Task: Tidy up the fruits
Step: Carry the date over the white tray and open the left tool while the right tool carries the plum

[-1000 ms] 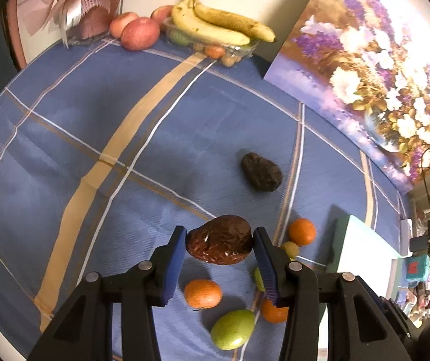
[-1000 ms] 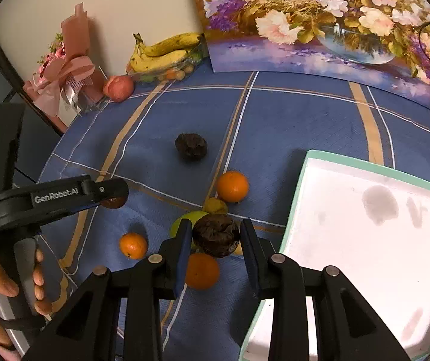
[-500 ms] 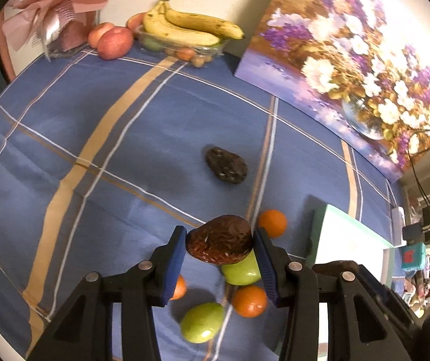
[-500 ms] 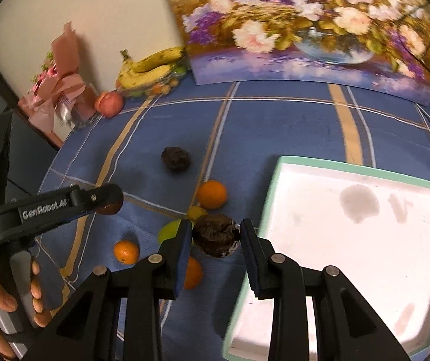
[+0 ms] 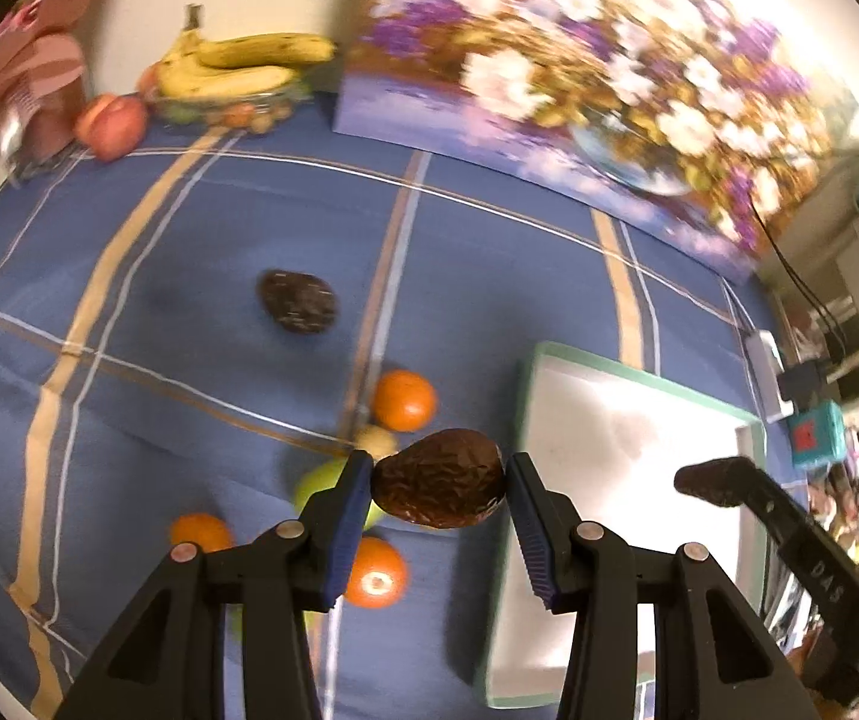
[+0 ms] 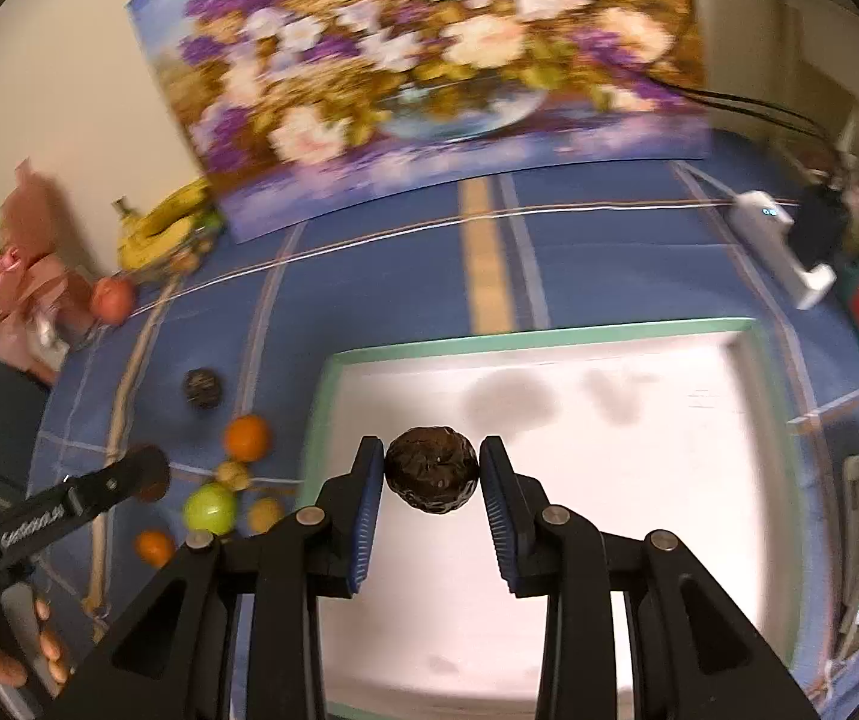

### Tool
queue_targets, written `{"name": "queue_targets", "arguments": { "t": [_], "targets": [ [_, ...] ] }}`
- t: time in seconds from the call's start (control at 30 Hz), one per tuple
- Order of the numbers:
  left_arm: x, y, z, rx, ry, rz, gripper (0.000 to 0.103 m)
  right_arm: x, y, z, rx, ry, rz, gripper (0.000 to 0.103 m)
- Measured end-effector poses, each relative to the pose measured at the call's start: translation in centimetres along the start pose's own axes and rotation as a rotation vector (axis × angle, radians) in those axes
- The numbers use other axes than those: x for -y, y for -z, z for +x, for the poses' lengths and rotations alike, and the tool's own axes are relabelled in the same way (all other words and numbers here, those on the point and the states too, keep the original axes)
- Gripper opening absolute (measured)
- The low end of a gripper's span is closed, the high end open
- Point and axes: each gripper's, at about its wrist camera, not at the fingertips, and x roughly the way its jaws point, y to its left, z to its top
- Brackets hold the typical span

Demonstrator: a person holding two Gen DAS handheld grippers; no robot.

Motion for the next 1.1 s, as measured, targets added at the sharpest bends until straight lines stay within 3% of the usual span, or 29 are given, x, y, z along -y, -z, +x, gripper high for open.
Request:
{"name": "queue_targets", "arguments": {
  "t": [0.33,0.63,1.1],
  "targets": [
    [6.1,1.6,1.3,-0.032,0.033,0.158,0.048,4.4,-0.4,-2.3,0.042,0.063,0.082,0.034],
    [8.4,2.8,2.6,-0.076,0.027,0.231,0.048,5.5,-0.3,-3.0,0.058,0.075,0.098,0.034],
    [9.1,4.9,6.3,-0.179,-0.015,0.272,0.048,6.6,1.3,1.2,-0.071,0.114,0.113,0.034]
  ]
}}
